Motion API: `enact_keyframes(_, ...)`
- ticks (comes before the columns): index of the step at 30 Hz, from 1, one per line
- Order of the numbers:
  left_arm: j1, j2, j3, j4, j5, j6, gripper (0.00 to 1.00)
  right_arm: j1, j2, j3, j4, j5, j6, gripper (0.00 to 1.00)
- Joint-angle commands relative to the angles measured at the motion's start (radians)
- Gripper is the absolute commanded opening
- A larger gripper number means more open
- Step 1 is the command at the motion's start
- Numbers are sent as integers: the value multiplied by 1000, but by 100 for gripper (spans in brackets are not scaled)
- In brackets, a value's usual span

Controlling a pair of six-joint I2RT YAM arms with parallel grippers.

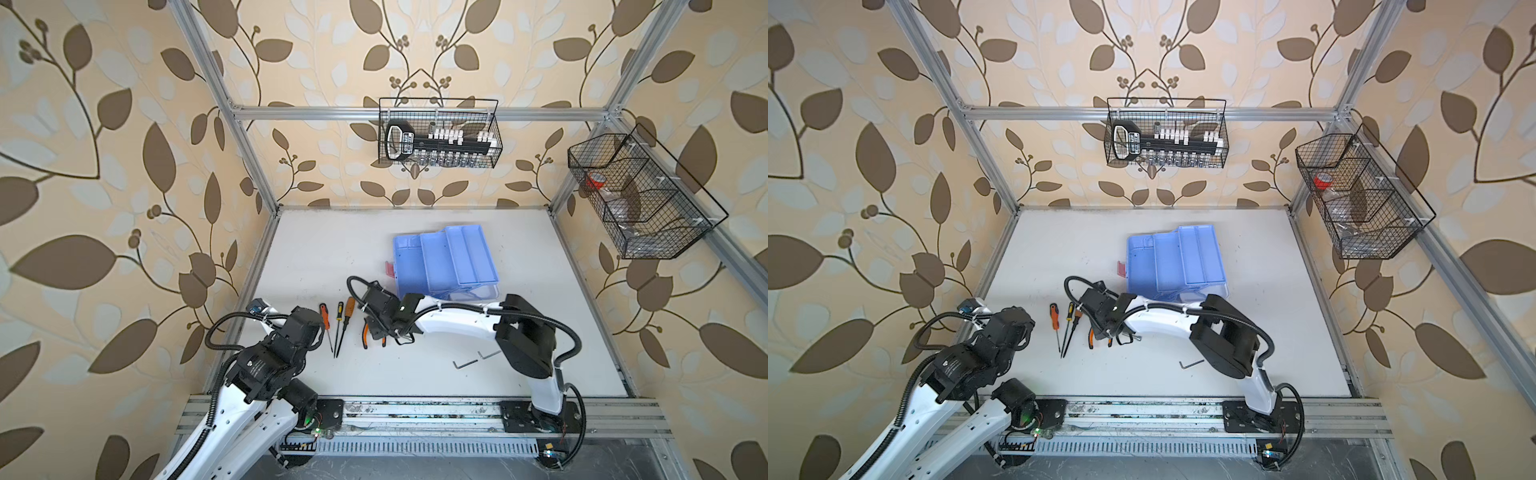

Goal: Pack the tool kit
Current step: 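Carry the pliers with the right gripper into the open blue box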

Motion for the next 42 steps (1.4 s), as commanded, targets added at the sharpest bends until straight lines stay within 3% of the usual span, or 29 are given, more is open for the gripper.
enact_keyframes(1, -3, 49, -24, 85, 38, 42, 64, -80, -123, 46, -49, 33, -86, 0)
enact_keyframes(11, -3, 163, -48, 229, 135, 84, 75, -291, -84, 184, -196, 106, -250, 0)
enact_keyframes(21, -4, 194, -54, 238, 142, 92, 79, -303, 141, 418, -377, 300, -322, 0)
enact_keyframes(37, -4, 204, -81, 241, 148, 86, 80, -333, 348, 535, -344, 170, -314, 0)
enact_keyframes(42, -3, 212, -84, 239, 148, 83, 81, -338, 374, 535, -326, 145, -309, 12)
